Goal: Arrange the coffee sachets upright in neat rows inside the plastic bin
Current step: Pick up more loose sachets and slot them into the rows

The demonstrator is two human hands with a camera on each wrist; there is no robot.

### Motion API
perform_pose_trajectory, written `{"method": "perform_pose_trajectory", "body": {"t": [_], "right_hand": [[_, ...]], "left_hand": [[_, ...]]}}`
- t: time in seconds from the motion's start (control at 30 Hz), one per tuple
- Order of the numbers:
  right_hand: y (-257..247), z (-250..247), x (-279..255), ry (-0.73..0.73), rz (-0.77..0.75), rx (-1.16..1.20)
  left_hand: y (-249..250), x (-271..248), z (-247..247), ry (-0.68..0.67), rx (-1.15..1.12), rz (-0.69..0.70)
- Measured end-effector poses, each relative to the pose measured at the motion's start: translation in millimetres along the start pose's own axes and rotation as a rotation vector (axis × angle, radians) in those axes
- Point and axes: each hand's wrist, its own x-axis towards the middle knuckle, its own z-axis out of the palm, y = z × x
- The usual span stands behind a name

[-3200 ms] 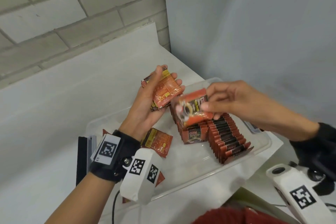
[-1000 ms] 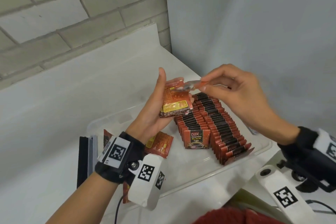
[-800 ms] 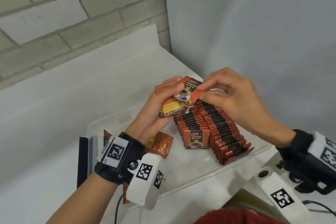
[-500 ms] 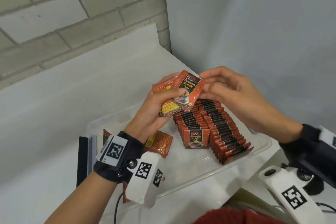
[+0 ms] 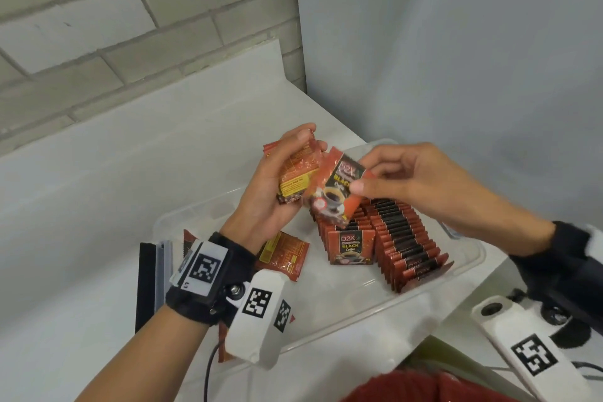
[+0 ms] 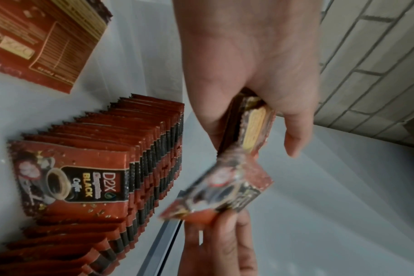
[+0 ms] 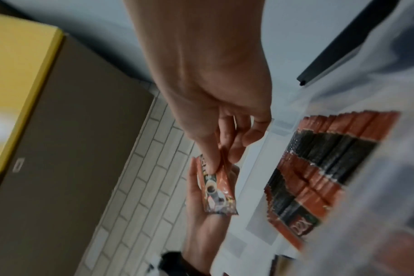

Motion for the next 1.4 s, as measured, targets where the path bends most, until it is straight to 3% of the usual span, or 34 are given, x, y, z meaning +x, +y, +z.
{"method": "perform_pose_trajectory", "body": {"t": [0.17, 0.4, 0.5, 0.63, 0.77, 1.4], "right_hand": [[15.1, 8.8, -13.9, -0.16, -0.169, -0.503], [38.3, 20.9, -15.8, -0.382, -0.222, -0.986], [42.6, 22.5, -14.8, -0.385, -0.284, -1.069], [46.9, 24.9, -10.7, -0.259, -0.536, -1.235], [53.8, 28.0, -6.9, -0.166, -0.651, -1.312], [53.8, 21.7, -2.2, -0.13, -0.663, -1.19]], "left_hand": [[0.5, -0.1, 1.2, 0.013, -0.043, 0.005], [0.9, -1.0, -0.3, 0.004, -0.033, -0.003], [1.0, -1.0, 0.3, 0.004, -0.024, -0.001], [1.3, -1.2, 0.6, 0.006, -0.021, -0.004], [1.4, -1.0, 0.3, 0.012, -0.026, -0.003], [0.0, -2.2, 0.8, -0.001, -0.069, -0.027]]}}
